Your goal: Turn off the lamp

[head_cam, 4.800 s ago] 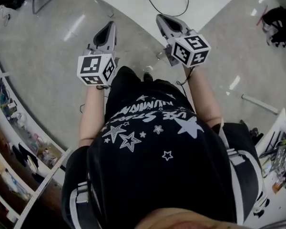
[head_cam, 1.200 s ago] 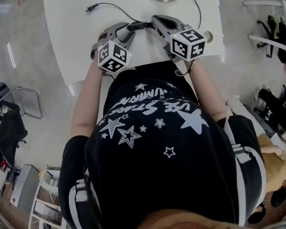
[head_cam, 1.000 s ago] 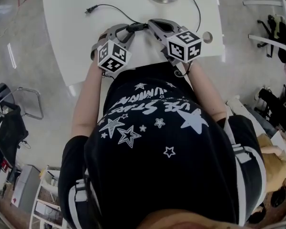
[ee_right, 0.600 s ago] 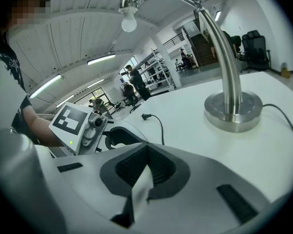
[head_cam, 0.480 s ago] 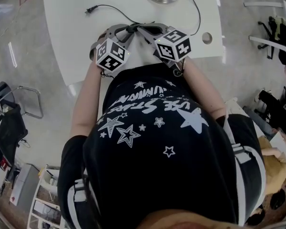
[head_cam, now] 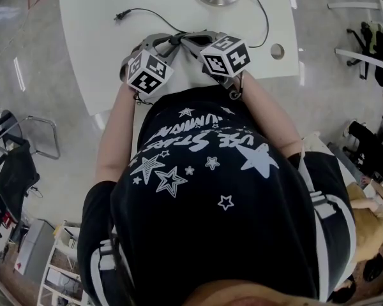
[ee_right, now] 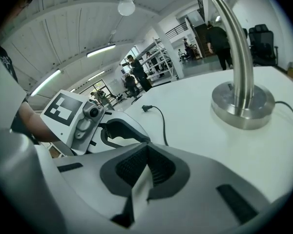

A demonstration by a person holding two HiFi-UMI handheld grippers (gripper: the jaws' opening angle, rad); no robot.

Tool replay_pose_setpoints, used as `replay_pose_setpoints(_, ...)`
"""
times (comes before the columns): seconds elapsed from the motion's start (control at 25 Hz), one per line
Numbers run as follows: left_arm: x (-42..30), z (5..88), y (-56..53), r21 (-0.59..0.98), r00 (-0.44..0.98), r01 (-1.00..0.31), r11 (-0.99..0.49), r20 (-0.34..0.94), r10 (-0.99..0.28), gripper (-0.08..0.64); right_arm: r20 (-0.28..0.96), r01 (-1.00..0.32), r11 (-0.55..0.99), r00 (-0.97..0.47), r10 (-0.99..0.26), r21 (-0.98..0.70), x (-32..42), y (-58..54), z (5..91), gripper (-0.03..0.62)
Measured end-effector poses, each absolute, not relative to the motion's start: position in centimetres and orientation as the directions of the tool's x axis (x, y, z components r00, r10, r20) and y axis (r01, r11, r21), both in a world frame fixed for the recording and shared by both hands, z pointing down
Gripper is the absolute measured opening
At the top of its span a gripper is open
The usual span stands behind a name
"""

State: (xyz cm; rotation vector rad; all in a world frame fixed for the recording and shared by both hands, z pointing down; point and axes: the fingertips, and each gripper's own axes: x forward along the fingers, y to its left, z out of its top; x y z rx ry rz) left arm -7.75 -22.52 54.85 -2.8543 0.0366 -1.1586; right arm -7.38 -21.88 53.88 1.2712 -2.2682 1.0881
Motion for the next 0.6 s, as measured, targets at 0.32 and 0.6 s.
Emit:
replay_pose_setpoints(0.32, -7.61, 55.0, -22.07, -0.068, 0.71, 0.0, -0.998, 0.702, -0.048, 0.133, 0.635, -0.842, 0.273, -0.533, -0.56, -0.466, -6.78, -21.42, 54.59, 0.005)
replay_pose_setpoints(0.6, -7.65, 55.15, -22.23, -0.071, 0.708, -0.015, -0.997, 0.704, -0.061, 0.133, 0.631, -0.84, 0.276, -0.535, -0.562, -0.467, -6.85, -21.55, 54.71, 0.005)
